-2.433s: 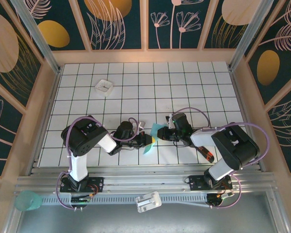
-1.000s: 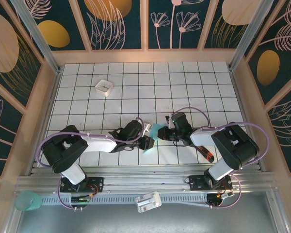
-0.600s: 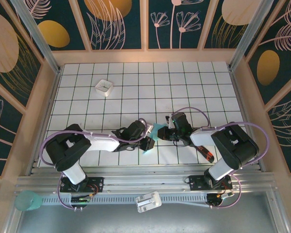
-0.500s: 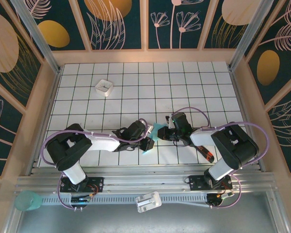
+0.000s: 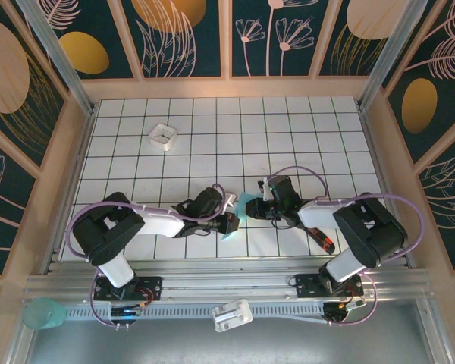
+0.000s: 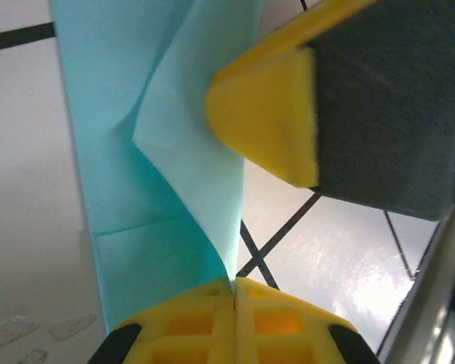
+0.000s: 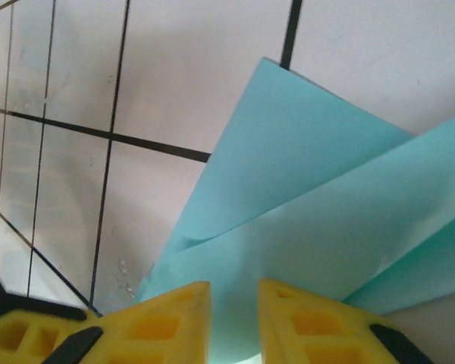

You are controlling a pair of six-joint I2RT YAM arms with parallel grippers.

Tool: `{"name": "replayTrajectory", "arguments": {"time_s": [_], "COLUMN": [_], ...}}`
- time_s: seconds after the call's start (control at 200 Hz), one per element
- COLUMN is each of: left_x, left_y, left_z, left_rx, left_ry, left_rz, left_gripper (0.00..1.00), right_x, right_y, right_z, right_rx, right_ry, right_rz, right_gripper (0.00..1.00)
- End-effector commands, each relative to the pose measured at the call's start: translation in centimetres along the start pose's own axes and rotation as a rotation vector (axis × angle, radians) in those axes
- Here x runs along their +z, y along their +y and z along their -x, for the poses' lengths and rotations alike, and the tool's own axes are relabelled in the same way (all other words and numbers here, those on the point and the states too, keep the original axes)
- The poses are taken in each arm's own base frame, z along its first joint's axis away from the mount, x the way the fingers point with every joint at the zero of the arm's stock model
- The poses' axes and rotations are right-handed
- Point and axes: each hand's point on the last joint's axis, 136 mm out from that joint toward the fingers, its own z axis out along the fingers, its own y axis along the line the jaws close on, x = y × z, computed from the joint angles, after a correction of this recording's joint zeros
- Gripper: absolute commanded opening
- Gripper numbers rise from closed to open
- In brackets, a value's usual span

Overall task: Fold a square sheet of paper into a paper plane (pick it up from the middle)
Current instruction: Fold the wing for the fifth time at the center of the table.

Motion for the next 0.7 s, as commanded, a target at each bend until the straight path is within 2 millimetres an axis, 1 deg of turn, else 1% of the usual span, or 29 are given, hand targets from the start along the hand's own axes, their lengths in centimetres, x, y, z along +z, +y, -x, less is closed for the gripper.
{"name": "replayTrajectory", "arguments": {"time_s": [0.0, 0.12, 0.13, 0.155, 0.265, 0.385, 0.575, 0.696], "left_x": [-0.9, -1.6, -1.2, -1.1, -1.2, -1.0, -0.7, -0.4], "left_y": [-2.4, -3.8, -3.4, -3.4, -3.7, -3.6, -3.3, -2.8], "left_z": [1.2, 1.6, 1.2, 1.0, 0.9, 0.6, 0.4, 0.2], "left_rx": [-0.106, -0.171, -0.187, -0.205, -0.251, -0.279, -0.367, -0.396], "left_ry": [-0.029, -0.034, -0.021, -0.012, -0.004, 0.012, 0.029, 0.036], "left_rz": [-0.183, -0.311, -0.308, -0.324, -0.378, -0.393, -0.434, -0.422], "left_gripper": [0.00, 0.00, 0.00, 0.00, 0.00, 0.00, 0.00, 0.00], "right_x": [-1.2, -1.9, -1.9, -2.0, -2.1, -2.1, -1.9, -1.6], "right_y": [0.8, 1.3, 1.4, 1.6, 2.1, 2.5, 2.3, 2.2], "right_z": [1.2, 1.5, 1.5, 1.5, 1.4, 1.3, 0.9, 0.5], "right_rx": [-0.075, -0.097, -0.099, -0.104, -0.108, -0.116, -0.117, -0.108], "right_ry": [-0.031, -0.046, -0.045, -0.049, -0.048, -0.049, -0.036, -0.026], "right_rz": [-0.001, 0.012, 0.015, 0.023, 0.050, 0.074, 0.079, 0.082], "right_gripper": [0.25, 0.27, 0.27, 0.27, 0.28, 0.28, 0.28, 0.28]}}
